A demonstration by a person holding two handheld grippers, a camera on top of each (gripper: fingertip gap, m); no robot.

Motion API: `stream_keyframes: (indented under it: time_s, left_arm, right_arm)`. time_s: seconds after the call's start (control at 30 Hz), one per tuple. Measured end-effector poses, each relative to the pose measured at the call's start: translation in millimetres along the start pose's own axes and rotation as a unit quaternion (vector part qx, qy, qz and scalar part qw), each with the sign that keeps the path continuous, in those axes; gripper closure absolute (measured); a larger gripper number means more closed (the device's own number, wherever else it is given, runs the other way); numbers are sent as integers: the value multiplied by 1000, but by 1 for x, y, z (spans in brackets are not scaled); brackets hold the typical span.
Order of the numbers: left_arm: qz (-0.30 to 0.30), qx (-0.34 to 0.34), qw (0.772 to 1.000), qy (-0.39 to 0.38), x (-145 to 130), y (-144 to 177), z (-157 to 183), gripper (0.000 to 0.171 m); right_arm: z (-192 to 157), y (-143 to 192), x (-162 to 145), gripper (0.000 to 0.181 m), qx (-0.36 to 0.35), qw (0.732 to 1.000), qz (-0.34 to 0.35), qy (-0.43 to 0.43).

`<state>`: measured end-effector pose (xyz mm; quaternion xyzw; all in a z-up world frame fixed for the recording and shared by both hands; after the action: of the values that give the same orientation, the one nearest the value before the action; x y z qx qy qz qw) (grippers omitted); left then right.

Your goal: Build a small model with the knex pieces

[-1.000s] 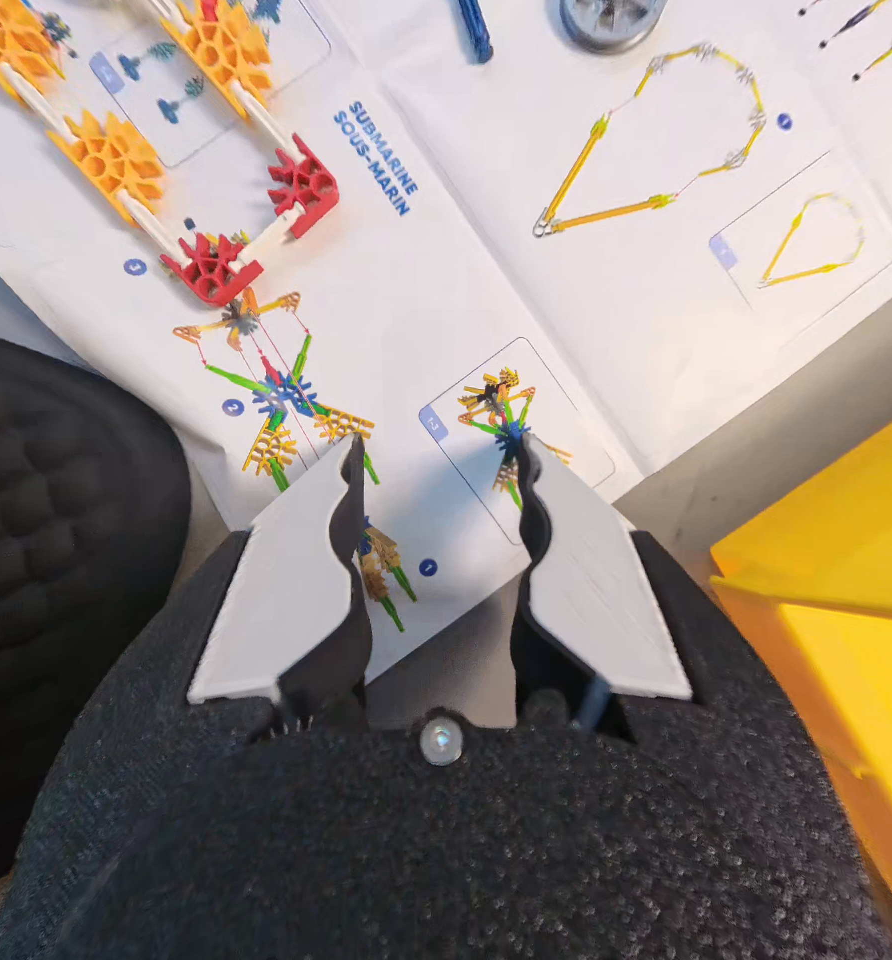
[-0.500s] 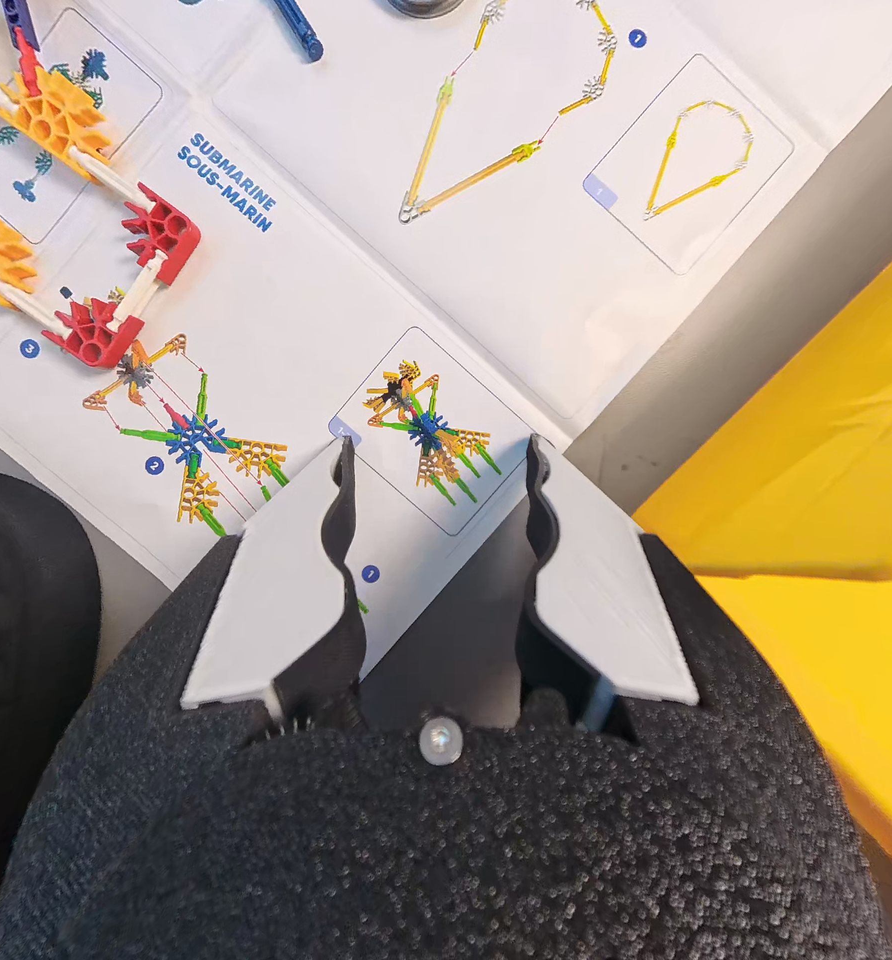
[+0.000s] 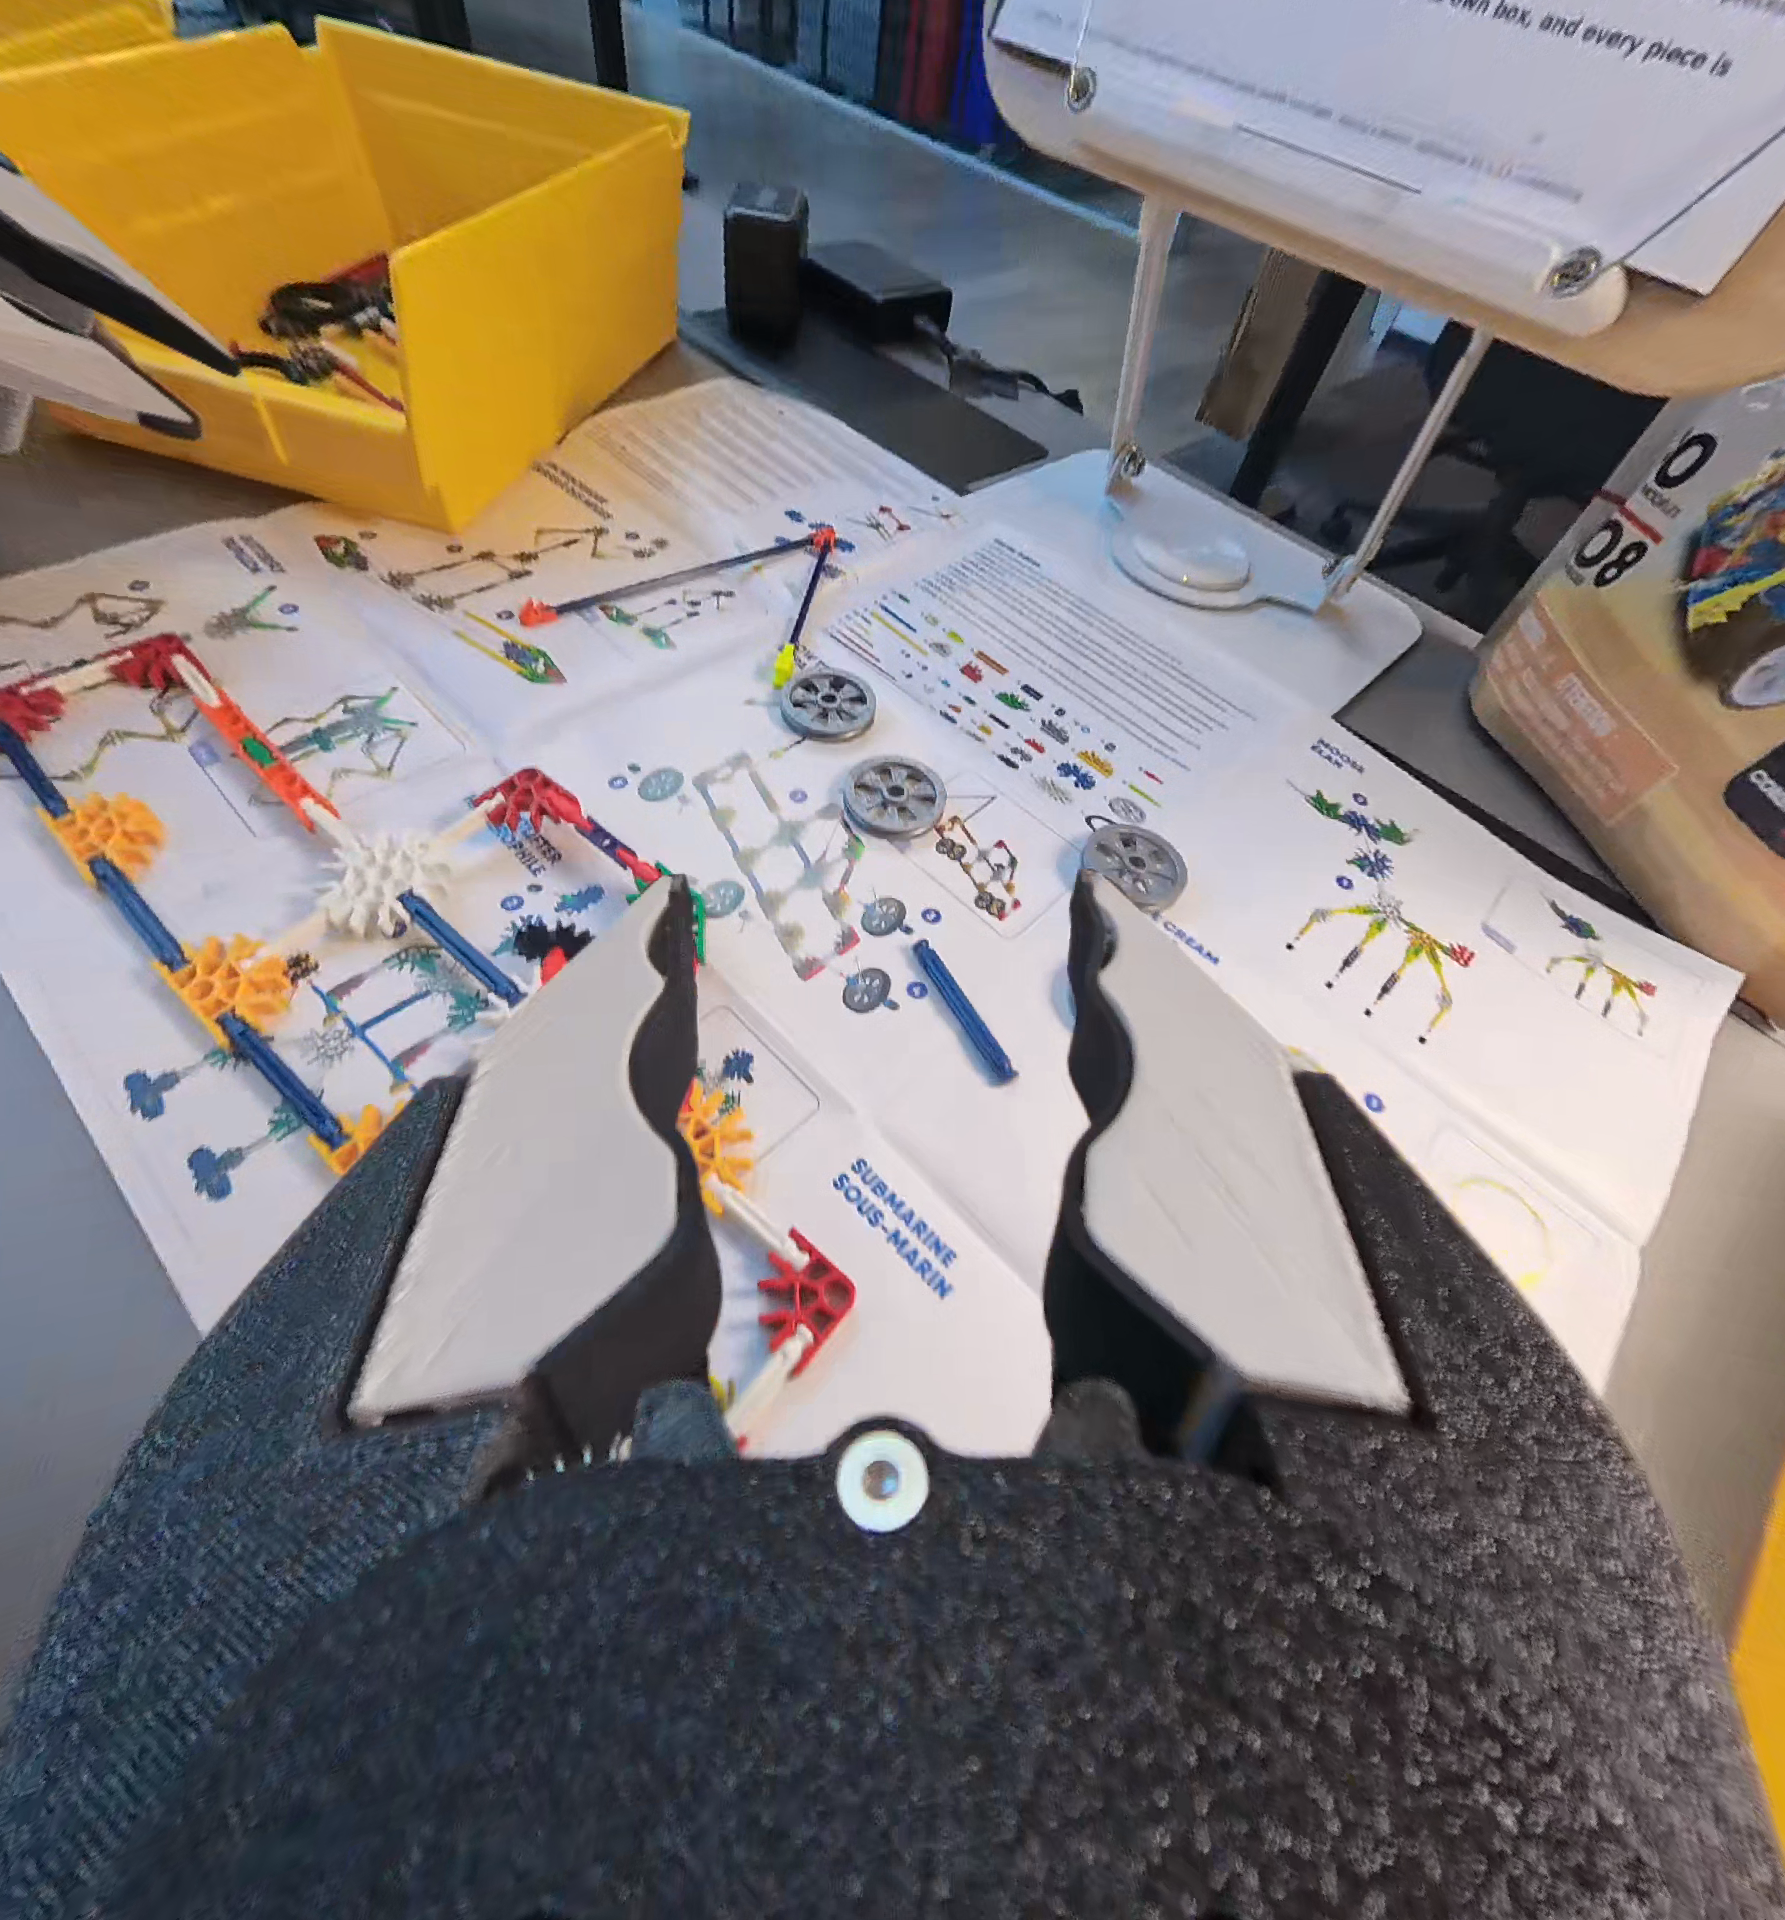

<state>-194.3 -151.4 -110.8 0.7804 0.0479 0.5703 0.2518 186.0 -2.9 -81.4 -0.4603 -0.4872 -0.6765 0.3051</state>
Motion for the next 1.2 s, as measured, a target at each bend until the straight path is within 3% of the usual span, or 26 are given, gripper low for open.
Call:
stream_keyframes:
  time_s: [0.3,0.43,0.63,0.87,1.2]
  left_arm:
    - [32,88,995,17,-2,13,-20,140]
    - [6,123,992,-20,-5,10,-20,133]
    - [-78,174,979,-72,-18,-2,-20,129]
    - [-118,179,969,-127,-21,-9,-11,145]
    - [-122,188,963,-150,-21,-10,-8,147]
  right_arm:
    - [-17,-28,-14,127,5,999,26,20]
    - [-11,-21,-20,130,-23,999,29,32]
    - [-2,-15,-30,134,-33,998,45,-9]
    - [1,-20,-31,135,-36,999,34,-4]
    - [-2,-26,-32,136,-47,999,15,21]
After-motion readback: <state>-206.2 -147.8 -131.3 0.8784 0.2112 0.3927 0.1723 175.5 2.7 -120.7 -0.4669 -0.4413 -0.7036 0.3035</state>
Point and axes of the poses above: each gripper's, where its closed fingertips meet, y back along the fingers, x out of its top, z = x × y across the jaws, the point moved 8 cm from there along y, back along the fingers, and after that the axes turned 6 degrees about x, right-handed, at the moved point
